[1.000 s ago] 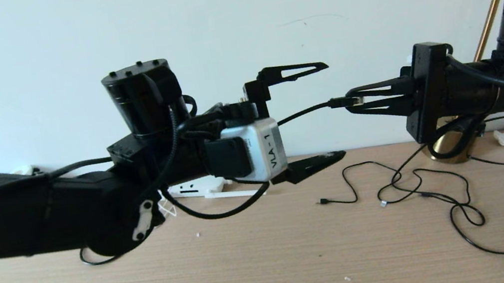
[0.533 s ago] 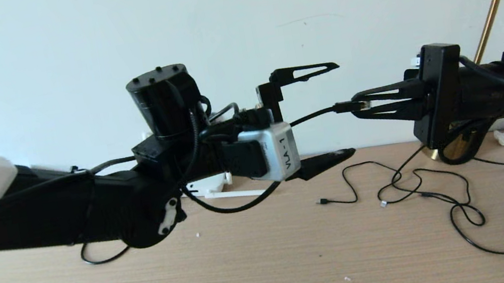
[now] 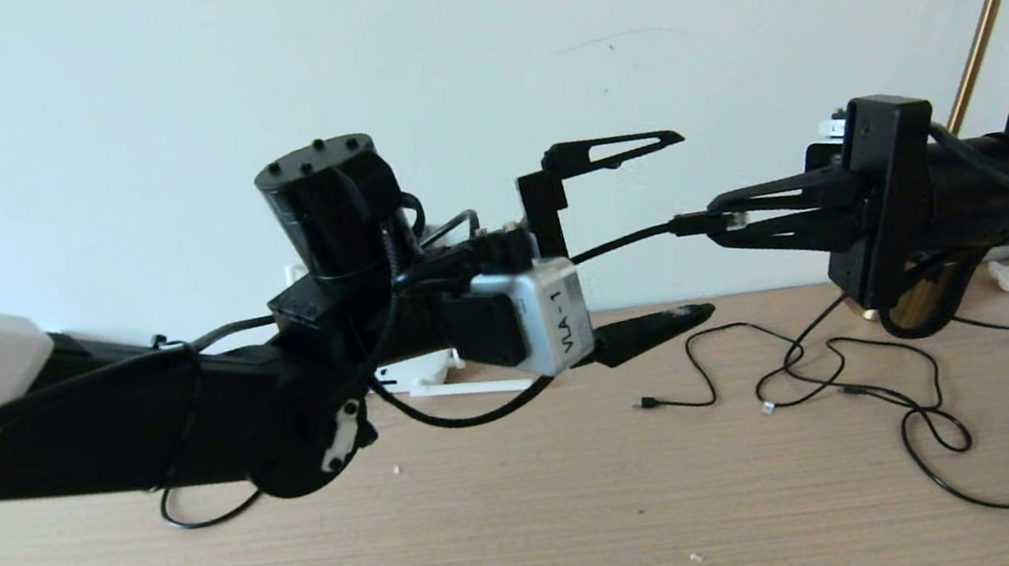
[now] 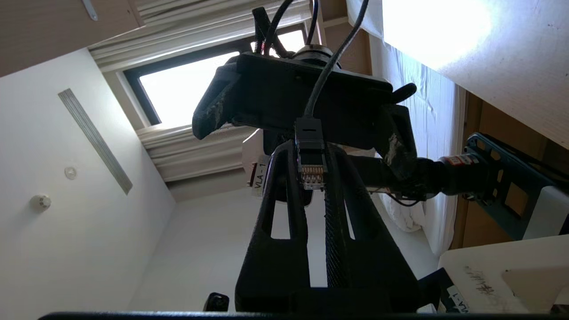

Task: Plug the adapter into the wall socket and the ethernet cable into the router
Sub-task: Hand it to the other hand

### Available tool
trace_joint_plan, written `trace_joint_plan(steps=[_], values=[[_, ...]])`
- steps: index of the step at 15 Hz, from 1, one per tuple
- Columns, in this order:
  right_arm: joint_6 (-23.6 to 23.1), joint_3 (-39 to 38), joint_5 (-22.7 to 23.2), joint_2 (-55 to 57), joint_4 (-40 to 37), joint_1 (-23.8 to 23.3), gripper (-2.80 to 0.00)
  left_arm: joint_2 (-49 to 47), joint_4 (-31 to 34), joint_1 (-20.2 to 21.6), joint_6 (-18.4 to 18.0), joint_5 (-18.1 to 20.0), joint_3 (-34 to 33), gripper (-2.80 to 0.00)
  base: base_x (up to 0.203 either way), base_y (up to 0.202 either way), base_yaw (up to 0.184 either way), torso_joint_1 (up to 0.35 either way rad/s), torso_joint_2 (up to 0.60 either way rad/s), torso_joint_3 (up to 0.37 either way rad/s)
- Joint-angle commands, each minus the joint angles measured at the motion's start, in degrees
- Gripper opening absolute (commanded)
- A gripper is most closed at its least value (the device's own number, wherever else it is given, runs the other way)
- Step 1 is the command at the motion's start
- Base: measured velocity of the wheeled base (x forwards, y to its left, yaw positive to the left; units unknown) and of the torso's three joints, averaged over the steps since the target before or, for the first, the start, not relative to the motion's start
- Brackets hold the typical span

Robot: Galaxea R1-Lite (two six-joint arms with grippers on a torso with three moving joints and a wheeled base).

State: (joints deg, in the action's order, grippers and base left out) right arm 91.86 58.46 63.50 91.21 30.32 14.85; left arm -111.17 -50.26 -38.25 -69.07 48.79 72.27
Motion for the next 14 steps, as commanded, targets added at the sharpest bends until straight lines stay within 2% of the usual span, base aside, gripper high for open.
trace_joint_plan(steps=[1, 14], values=[[0.52, -0.19, 0.4, 0.02, 0.27, 0.01, -2.8, -0.28, -0.54, 0.11, -0.36, 0.34, -0.02, 0.0, 0.0, 0.0, 0.0, 0.0, 0.0, 0.0], [0.52, -1.51, 0.48, -0.42, 0.23, 0.34, -2.8, -0.81, -1.16, 0.11, -0.36, 0.34, -1.78, 0.0, 0.0, 0.0, 0.0, 0.0, 0.0, 0.0]])
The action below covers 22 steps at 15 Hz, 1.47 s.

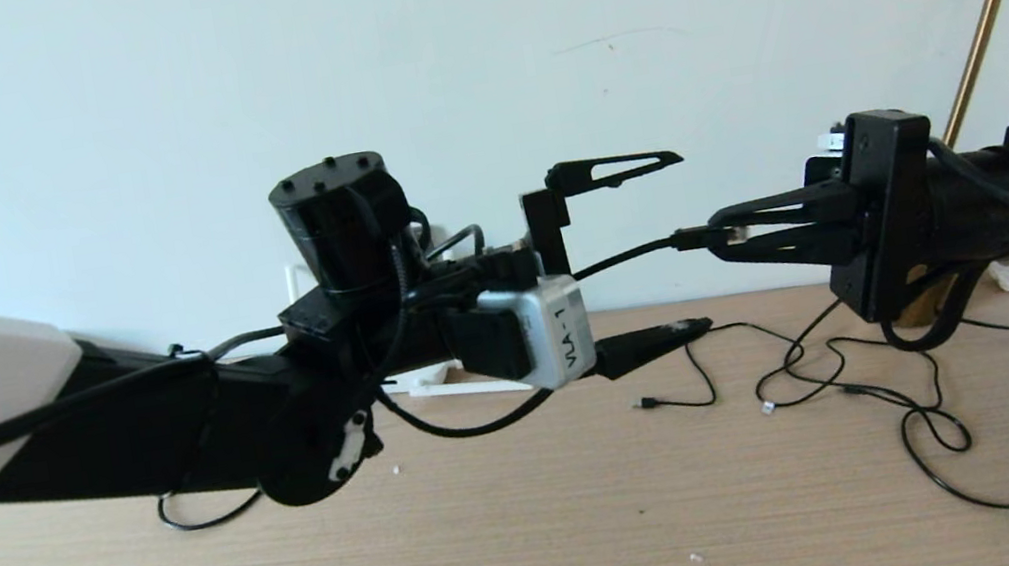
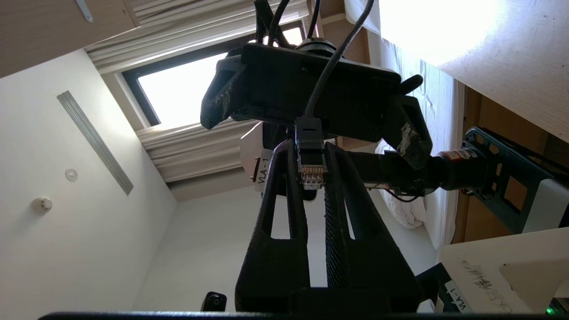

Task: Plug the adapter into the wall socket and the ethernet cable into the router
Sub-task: Hand it to the other hand

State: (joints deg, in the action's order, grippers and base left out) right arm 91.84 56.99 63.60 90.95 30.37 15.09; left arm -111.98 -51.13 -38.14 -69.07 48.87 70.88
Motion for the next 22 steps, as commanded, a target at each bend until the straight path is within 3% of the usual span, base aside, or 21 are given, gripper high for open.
trace_joint_plan(steps=[1, 17, 18, 22], values=[[0.53, -0.04, 0.38, -0.16, 0.22, 0.28, -2.8, 0.08, -0.29, 0.0, -0.36, 0.26, -1.11, 0.0, 0.0, 0.0, 0.0, 0.0, 0.0, 0.0], [0.44, -0.48, 0.29, 0.28, 0.48, 2.22, -2.8, 0.72, -0.29, -0.09, -0.19, 0.26, -1.36, 0.0, 0.0, 0.0, 0.0, 0.0, 0.0, 0.0], [0.44, -0.48, 0.29, 0.28, 0.56, 2.22, -2.8, 0.89, -0.29, -0.09, -0.19, 0.26, -1.59, -2.8, 0.0, 0.0, 0.0, 0.0, 0.0, 0.0], [0.44, -0.39, 0.25, 0.28, 0.57, 2.13, -2.8, 1.15, -0.38, -0.09, -0.1, 0.2, -3.11, -2.8, 0.0, 0.0, 0.0, 0.0, 0.0, 0.0]])
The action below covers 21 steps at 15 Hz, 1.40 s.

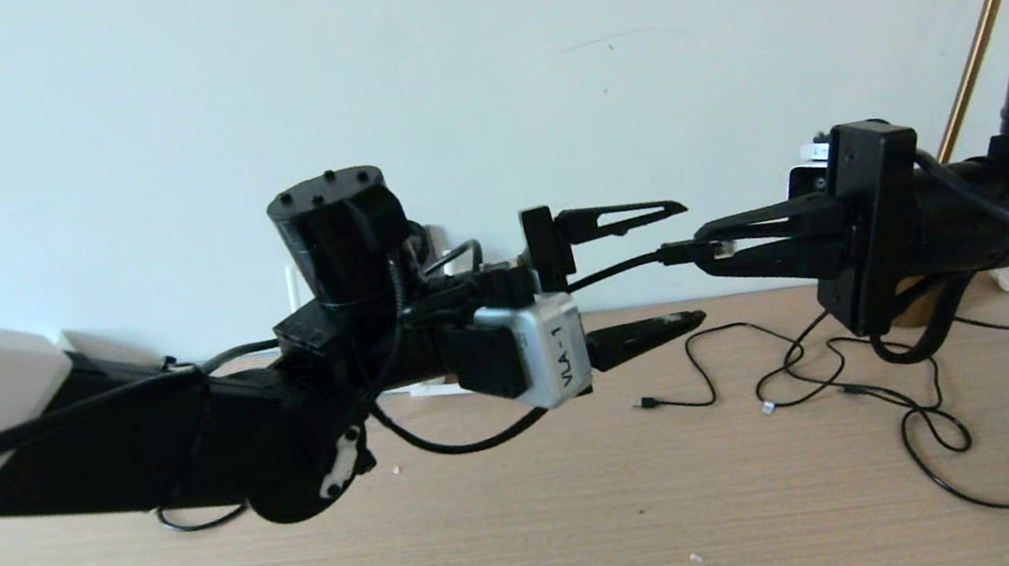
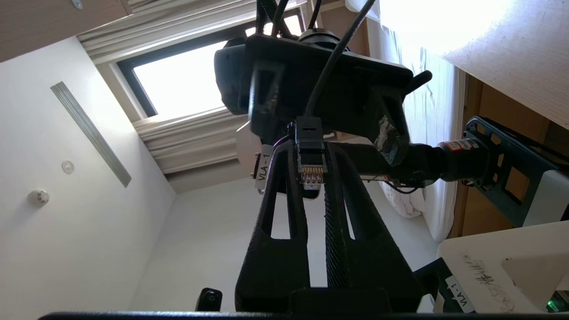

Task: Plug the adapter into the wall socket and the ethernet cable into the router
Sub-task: Hand it to the other hand

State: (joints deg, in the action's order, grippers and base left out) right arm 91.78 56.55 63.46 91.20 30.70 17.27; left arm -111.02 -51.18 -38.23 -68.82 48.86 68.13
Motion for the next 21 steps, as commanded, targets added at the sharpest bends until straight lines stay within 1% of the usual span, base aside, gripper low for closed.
trace_joint_plan(steps=[1, 10, 11, 12, 13, 15, 17, 18, 20, 21], values=[[0.41, 0.05, 0.35, 0.03, 0.24, -0.05, -2.8, 0.14, -0.33, 0.0, -0.35, 0.27, -0.37, -2.8, 0.0, 0.0, 0.0, 0.0, 0.0, 0.0], [-0.12, -0.13, 0.27, 0.47, 0.24, -0.05, -2.8, 0.1, -0.33, 0.0, -0.35, 0.23, -0.74, -2.8, 0.0, 0.0, 0.0, 0.0, 0.0, 0.0], [-0.73, -0.22, 0.27, 0.38, 0.24, -0.05, -2.8, 0.1, -0.33, 0.0, -0.35, 0.19, -0.9, -2.8, 0.0, 0.0, 0.0, 0.0, 0.0, 0.0], [-2.54, -0.67, 0.27, 0.25, 0.24, -0.05, -2.8, 0.1, -0.33, 0.06, -0.35, 0.19, -0.97, -2.8, 0.0, 0.0, 0.0, 0.0, 0.0, 0.0], [-3.44, -1.01, 0.19, 0.21, 0.15, -0.05, 0.0, 0.13, -0.33, 0.09, -0.35, 0.19, -0.98, -2.8, 0.0, 0.0, 0.0, 0.0, 0.0, 0.0], [-3.83, -1.41, 0.11, 0.06, 0.21, -0.29, 0.0, 0.59, -0.26, 0.63, 0.12, 0.19, -1.35, -2.8, 0.0, 0.0, 0.0, 0.0, 0.0, 0.0], [-3.98, -2.51, -0.36, -1.15, 1.04, -0.85, 0.0, 2.08, -0.34, 1.23, 3.11, -0.06, -5.03, -2.8, 0.0, 0.0, 0.0, 0.0, 0.0, 0.0], [-3.91, -3.6, -1.41, -2.2, 2.51, -1.24, 0.0, 3.5, -0.44, 1.92, 5.84, -0.53, -6.7, -2.8, 0.0, 0.0, 0.0, 0.0, 0.0, 0.0], [-3.92, -5.78, -4.08, -5.39, 5.29, -1.67, 0.0, 5.94, -1.53, 4.6, 12.11, -2.89, -7.85, -2.8, 0.0, 0.0, 0.0, 0.0, 0.0, 0.0], [-4.47, -7.31, -4.91, -8.16, 6.03, -2.44, 0.0, 7.38, -2.31, 6.22, 17.19, -4.54, -8.65, -2.8, 0.0, 0.0, 0.0, 0.0, 0.0, 0.0]])
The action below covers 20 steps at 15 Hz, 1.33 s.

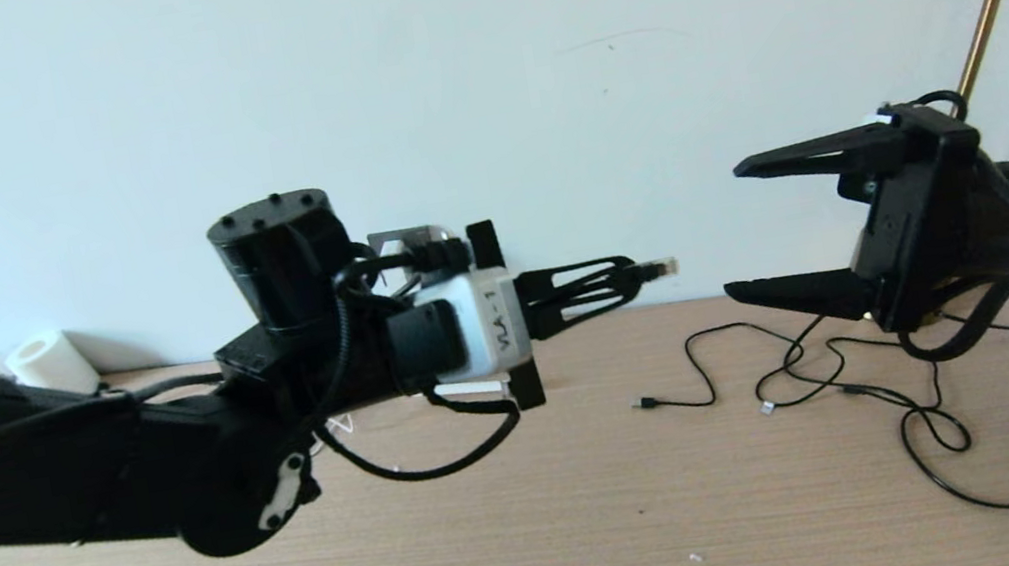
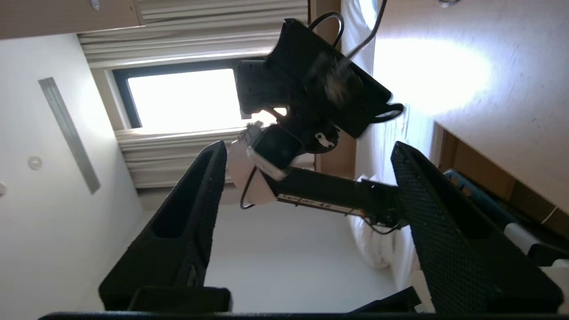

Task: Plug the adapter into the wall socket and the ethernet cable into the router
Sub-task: Hand it to the other hand, then align cable and router interface

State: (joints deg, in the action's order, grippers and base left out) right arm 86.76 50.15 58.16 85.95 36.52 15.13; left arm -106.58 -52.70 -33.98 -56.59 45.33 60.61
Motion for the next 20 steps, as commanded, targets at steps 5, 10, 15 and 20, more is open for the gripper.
trace_joint_plan(steps=[5, 10, 15, 20], values=[[-14.75, -10.28, -8.2, -20.86, -1.92, -8.35, 0.0, 12.74, -2.44, 5.8, 46.66, -26.61, -9.58, -2.8, 0.0, 0.0, 0.0, 0.0, 0.0, 0.0], [-61.03, -27.97, -40.35, -31.15, -6.83, -11.24, 0.0, 18.21, -0.45, 8.26, 65.52, -40.86, -17.27, -2.8, 0.0, 0.0, 0.0, 0.0, 0.0, 0.0], [-81.11, -39.05, -53.95, -52.58, -18.57, -11.64, 0.0, 15.2, 10.7, 10.15, 71.51, -46.08, -21.12, -2.8, 0.0, 0.0, 0.0, 0.0, 0.0, 0.0], [-86.69, -46.16, -57.5, -72.96, -33.48, -12.48, 0.0, 10.85, 11.09, 8.41, 71.31, -53.1, -23.28, -2.8, 0.0, 0.0, 0.0, 0.0, 0.0, 0.0]])
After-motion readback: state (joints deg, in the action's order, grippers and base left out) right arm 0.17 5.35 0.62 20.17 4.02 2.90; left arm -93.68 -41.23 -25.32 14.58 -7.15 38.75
